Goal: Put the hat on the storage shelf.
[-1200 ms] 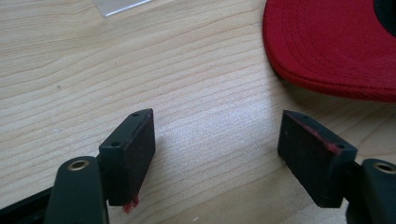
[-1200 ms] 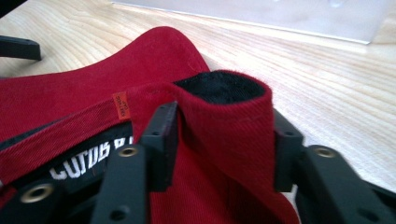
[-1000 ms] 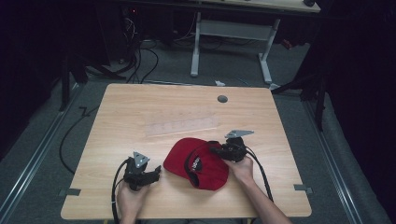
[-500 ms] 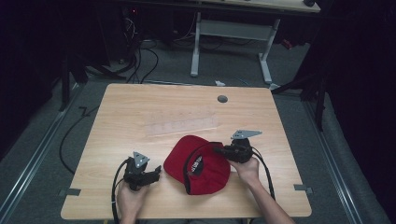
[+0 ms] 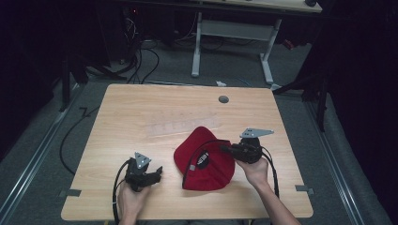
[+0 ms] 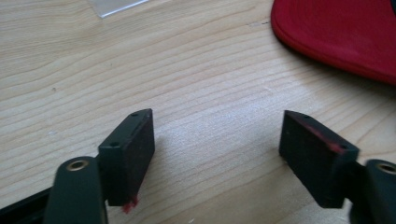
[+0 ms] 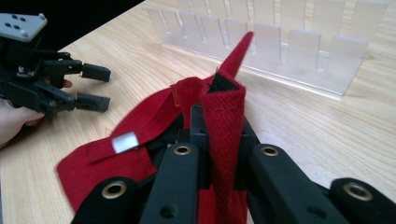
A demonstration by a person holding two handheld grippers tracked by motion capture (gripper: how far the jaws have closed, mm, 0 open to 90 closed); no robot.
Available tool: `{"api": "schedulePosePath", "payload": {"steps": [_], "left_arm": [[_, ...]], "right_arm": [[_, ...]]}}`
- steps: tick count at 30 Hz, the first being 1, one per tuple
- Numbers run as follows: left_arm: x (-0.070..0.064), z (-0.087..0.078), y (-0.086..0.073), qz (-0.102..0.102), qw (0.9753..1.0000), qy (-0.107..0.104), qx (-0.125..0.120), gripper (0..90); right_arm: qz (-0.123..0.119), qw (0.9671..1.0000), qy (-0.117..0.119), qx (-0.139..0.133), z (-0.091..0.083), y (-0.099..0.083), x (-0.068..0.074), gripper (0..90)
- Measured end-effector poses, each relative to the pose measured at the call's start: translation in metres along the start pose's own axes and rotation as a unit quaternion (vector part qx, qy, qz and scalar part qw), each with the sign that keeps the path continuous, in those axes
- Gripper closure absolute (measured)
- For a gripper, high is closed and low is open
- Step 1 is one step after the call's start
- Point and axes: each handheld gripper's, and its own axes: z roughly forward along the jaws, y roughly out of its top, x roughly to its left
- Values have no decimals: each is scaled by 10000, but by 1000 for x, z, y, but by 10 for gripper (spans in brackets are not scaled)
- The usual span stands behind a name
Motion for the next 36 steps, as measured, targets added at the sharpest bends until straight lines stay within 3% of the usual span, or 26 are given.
{"api": "schedulePosePath", "payload": {"steps": [6, 14, 18, 20, 22, 26, 31, 36], "left_arm": [[-3, -2, -2, 85, 9997, -199, 98, 246], [-9, -2, -3, 203, 9993, -273, 168, 279], [-18, -2, -2, 226, 9988, -410, 137, 298], [-24, -2, -1, 345, 9982, -486, 103, 297], [-32, 0, 0, 487, 9972, -557, 45, 298], [-40, 2, 1, 492, 9964, -684, 9, 297], [-52, 5, -3, 662, 9939, -882, -31, 298], [-61, 4, -2, 556, 9932, -1026, 11, 294]], "right_arm": [[-36, 9999, -81, -58, -11, 7, 3, 847], [-35, 9998, -91, -177, -27, 15, 5, 847], [-82, 9997, -92, -192, -32, 20, 7, 847], [-103, 9997, -83, -217, -34, 22, 8, 847], [-124, 9995, -4, -306, -38, 25, 10, 847], [-166, 9993, 77, -321, -41, 29, 13, 847], [-243, 9985, 272, -415, -47, 37, 20, 847], [-277, 9978, 434, -417, -48, 42, 26, 847]]}}
